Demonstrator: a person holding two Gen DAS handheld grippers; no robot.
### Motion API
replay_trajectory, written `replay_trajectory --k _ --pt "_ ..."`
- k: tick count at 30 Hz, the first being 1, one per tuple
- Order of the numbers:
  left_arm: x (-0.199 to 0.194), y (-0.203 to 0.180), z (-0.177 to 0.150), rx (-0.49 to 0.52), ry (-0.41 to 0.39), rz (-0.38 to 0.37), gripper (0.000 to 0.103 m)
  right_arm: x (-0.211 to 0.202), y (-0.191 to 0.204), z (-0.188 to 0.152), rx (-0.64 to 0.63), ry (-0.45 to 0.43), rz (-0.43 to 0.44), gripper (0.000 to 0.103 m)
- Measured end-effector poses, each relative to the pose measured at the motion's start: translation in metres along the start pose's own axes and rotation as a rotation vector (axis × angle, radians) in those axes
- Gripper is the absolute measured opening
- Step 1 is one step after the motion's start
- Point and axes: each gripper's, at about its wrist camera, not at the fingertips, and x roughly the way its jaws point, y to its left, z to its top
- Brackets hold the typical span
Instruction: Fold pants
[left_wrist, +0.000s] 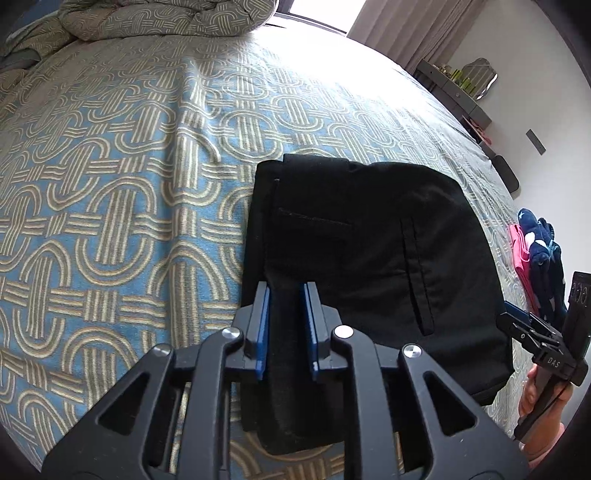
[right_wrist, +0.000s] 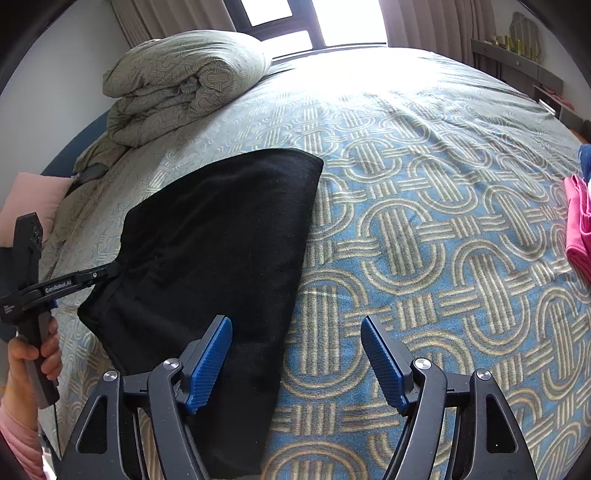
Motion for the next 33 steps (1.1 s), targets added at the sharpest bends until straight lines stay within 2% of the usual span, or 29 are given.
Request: replay_trajectory --k 6,8,10,12,15,18,22,27,30,32,33 --pt "0.000 -0.003 0.000 0.007 -0.005 0.013 0.020 -0.017 -0.001 -0.008 0.010 0.007 0.056 0.074" --pt "0.001 -0.006 -0.001 0.017 -0.006 0.024 0.022 -0.010 0.004 -0.015 -0.027 0.062 0.074 0.075" --pt "0.002 -0.005 -0.002 0.023 -0.007 0.031 0.023 0.008 0.006 -0.029 -0.069 0.137 0.019 0.076" --pt "0.003 -0.008 -0.005 0.022 -0.010 0.037 0.023 0.006 0.012 -0.036 -0.108 0.080 -0.017 0.076" --pt "0.003 -0.009 -0.007 0.014 -0.007 0.039 0.024 0.005 0.025 -0.033 -0.136 0.079 -0.077 0.077" --pt "0.003 -0.009 -0.009 0.014 0.000 0.041 0.024 0.001 0.031 -0.024 -0.143 0.069 -0.043 0.077" --pt "0.003 -0.008 -0.010 0.010 -0.001 0.041 0.025 -0.004 0.032 0.001 -0.152 0.010 -0.034 0.077" --pt "0.004 -0.010 -0.010 0.019 -0.002 0.050 0.027 0.015 0.027 0.031 -0.105 -0.005 -0.009 0.077" --pt "0.005 -0.012 -0.009 0.035 -0.003 0.067 0.033 0.035 0.026 0.041 -0.084 0.011 -0.040 0.077" --pt "0.007 -0.010 -0.009 0.040 -0.006 0.098 0.049 0.053 0.029 0.042 -0.113 0.047 -0.089 0.077" --pt "0.007 -0.008 -0.009 0.035 -0.007 0.098 0.050 0.060 0.030 0.042 -0.120 0.065 -0.103 0.077"
